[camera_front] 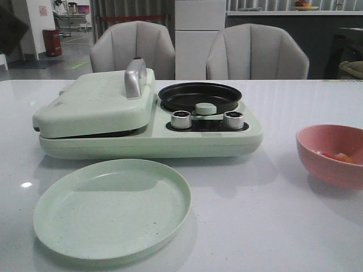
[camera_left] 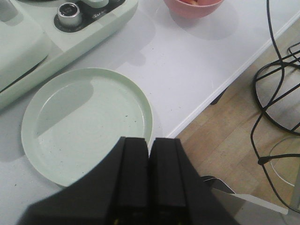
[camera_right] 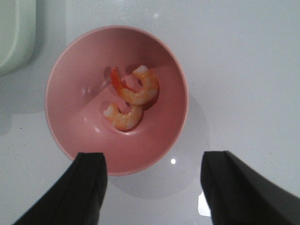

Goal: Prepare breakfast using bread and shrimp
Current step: 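Withdraw the left gripper and reach the right gripper to the pink bowl rim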

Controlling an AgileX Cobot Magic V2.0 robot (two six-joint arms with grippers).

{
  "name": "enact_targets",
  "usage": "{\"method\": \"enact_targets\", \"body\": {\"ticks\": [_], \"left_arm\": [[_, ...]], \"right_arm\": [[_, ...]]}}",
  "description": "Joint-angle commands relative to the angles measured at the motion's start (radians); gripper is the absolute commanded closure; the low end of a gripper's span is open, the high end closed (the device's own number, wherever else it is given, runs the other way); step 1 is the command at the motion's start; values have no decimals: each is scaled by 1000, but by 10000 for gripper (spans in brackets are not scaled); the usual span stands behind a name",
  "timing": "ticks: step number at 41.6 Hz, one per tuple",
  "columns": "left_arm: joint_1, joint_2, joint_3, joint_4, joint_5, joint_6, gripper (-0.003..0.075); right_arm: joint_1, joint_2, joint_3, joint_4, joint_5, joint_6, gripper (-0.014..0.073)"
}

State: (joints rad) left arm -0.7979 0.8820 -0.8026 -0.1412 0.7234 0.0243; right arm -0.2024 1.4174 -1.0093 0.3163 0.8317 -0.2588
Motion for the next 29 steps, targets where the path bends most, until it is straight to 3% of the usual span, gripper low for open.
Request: {"method": "enact_targets", "body": {"ticks": [1, 22, 29], "left_arm": [[-5, -4, -28, -9, -64, -10, 619], [-5, -4, -28, -9, -64, -10, 619], [-5, -4, -28, -9, -64, -10, 619]], "right_arm": [[-8, 15, -36, 34, -58, -29, 57], [-6, 232, -37, 42, -271, -30, 62], [-6, 275, -37, 42, -270, -30, 211]]}}
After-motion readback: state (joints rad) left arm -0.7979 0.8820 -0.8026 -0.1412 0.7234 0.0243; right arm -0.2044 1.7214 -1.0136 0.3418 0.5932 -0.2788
